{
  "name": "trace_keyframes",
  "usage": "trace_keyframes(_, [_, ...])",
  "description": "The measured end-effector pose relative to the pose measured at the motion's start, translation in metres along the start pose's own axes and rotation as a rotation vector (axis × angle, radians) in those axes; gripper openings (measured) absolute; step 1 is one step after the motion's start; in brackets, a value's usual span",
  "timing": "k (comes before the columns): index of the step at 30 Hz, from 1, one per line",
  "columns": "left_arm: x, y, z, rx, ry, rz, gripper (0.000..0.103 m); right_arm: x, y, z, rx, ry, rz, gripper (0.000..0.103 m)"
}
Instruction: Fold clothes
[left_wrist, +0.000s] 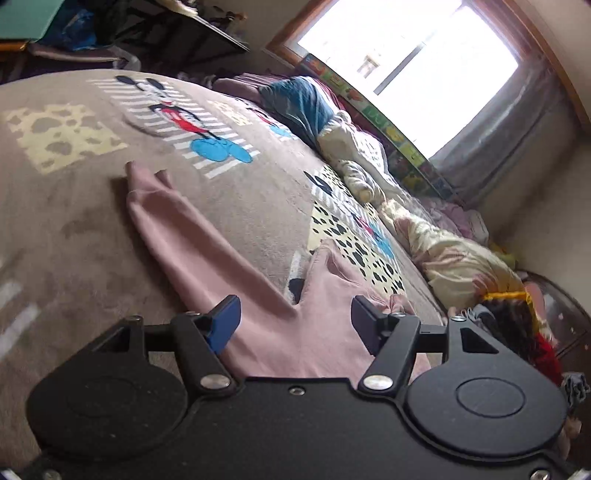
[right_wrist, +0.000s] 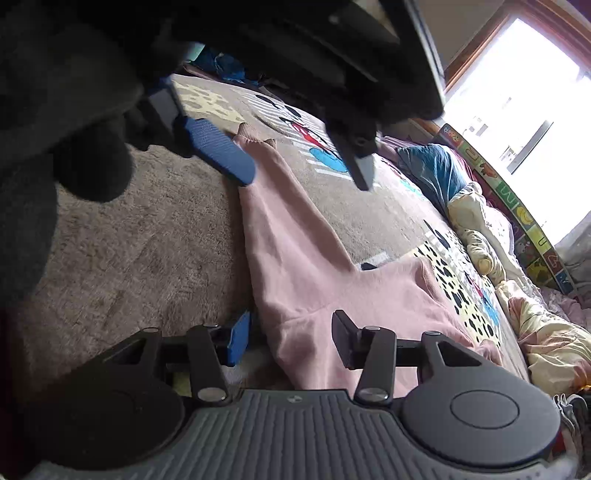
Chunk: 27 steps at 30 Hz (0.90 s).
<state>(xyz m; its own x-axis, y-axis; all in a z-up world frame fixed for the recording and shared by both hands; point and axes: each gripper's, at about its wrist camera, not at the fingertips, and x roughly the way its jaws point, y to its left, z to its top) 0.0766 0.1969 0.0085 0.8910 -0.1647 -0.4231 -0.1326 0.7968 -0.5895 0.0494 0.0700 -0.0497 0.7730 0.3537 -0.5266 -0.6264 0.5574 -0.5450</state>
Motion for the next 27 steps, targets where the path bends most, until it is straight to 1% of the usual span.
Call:
trace_keyframes(1, [0.015,-0.005,0.009,0.048,0.034,-0.012,0.065,0.002,-0.002,0.0,0.014,-0.001,-0.001,0.048])
trace_keyframes(2, [0.03,-0.01,0.018,0.097,0.067,-0.025,0.065,0.004,-0.004,0.0,0.028,-0.002,-0.002,0.04])
trace_keyframes(4, [0.064,-0.019,0.034,0.18,0.146,-0.04,0.065,0.003,-0.012,-0.002,0.095,-0.013,0.015,0.022])
trace_keyframes(5, [0.083,-0.024,0.042,0.214,0.189,-0.042,0.065,0.001,-0.016,-0.005,0.13,-0.021,0.021,0.022])
trace_keyframes(7, [0.114,-0.033,0.053,0.254,0.241,-0.057,0.065,-0.002,-0.022,-0.009,0.189,-0.033,0.028,0.021])
trace_keyframes(8, [0.133,-0.038,0.056,0.282,0.281,-0.044,0.064,-0.004,-0.024,-0.01,0.217,-0.035,0.035,0.021])
trace_keyframes(9, [0.153,-0.044,0.058,0.31,0.32,-0.032,0.06,-0.005,-0.026,-0.012,0.24,-0.039,0.039,0.02])
trace_keyframes(11, [0.178,-0.046,0.054,0.34,0.369,0.001,0.057,-0.009,-0.03,-0.015,0.282,-0.05,0.047,0.017])
trace_keyframes(12, [0.19,-0.047,0.052,0.354,0.394,0.017,0.051,-0.01,-0.032,-0.016,0.302,-0.055,0.051,0.017])
trace_keyframes(13, [0.202,-0.048,0.05,0.369,0.418,0.034,0.048,-0.012,-0.036,-0.019,0.329,-0.059,0.056,0.016])
trace_keyframes(14, [0.215,-0.049,0.048,0.384,0.442,0.051,0.043,-0.013,-0.04,-0.022,0.353,-0.061,0.058,0.015])
trace_keyframes(15, [0.221,-0.049,0.045,0.393,0.456,0.072,0.033,-0.014,-0.045,-0.025,0.376,-0.062,0.06,0.015])
trace_keyframes(16, [0.228,-0.049,0.042,0.402,0.469,0.093,0.029,-0.015,-0.049,-0.029,0.4,-0.063,0.064,0.015])
trace_keyframes(18, [0.229,-0.048,0.038,0.414,0.444,0.108,0.01,-0.017,-0.058,-0.037,0.442,-0.069,0.067,0.014])
trace_keyframes(19, [0.226,-0.053,0.04,0.402,0.429,0.102,0.008,-0.018,-0.062,-0.041,0.463,-0.072,0.068,0.014])
trace_keyframes(21, [0.219,-0.063,0.042,0.396,0.39,0.086,0.008,-0.022,-0.072,-0.049,0.52,-0.077,0.075,0.014])
trace_keyframes(24, [0.214,-0.088,0.039,0.458,0.361,0.079,0.008,-0.027,-0.086,-0.061,0.612,-0.086,0.092,0.014])
trace_keyframes(27, [0.216,-0.117,0.027,0.546,0.35,0.078,0.008,-0.033,-0.1,-0.073,0.714,-0.09,0.114,0.014])
